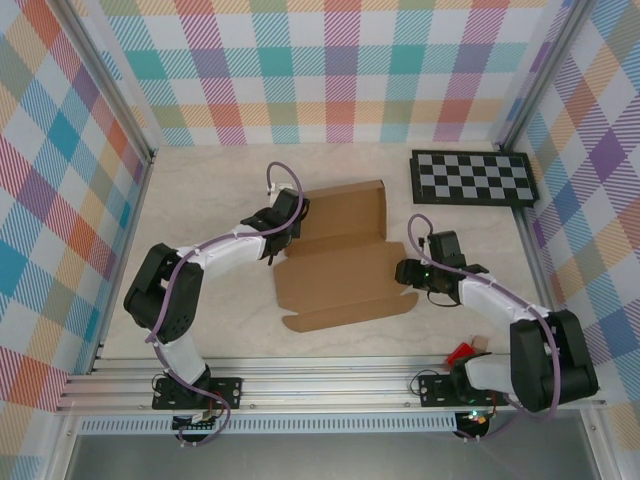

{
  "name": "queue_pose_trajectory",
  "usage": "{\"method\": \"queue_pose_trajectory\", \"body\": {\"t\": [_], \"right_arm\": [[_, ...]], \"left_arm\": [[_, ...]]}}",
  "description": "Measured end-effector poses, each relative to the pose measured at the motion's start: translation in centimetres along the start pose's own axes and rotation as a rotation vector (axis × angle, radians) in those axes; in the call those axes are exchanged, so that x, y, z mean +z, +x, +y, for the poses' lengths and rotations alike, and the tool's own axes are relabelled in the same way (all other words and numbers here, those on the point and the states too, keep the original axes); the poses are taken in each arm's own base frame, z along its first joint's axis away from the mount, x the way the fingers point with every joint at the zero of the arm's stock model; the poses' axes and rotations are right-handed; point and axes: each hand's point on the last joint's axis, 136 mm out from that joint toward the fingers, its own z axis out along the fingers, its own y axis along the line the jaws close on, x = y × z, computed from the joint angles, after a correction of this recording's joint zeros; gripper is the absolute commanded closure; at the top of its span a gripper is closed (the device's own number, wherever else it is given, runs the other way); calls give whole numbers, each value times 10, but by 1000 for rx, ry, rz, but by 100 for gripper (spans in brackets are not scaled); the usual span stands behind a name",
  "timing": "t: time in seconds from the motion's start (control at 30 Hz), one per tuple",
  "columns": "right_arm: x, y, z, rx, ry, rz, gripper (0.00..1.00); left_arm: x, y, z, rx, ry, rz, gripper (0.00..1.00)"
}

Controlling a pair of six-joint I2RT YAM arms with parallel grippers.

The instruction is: Fold the paper box

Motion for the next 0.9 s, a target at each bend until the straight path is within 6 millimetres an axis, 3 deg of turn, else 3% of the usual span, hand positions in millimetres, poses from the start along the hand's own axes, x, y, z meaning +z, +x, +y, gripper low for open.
{"method": "queue_pose_trajectory", "body": {"t": [0.43,0.63,0.9], "right_arm": [[8,1,-3,14,4,33,46],[9,3,3,-13,-35,46,74],[2,-2,13,-45,-83,25,93]], "left_arm": [[-2,2,2,-11,8,-9,100],[-2,2,2,-19,8,-11,100],[-2,2,3,-30,4,-11,100]]}}
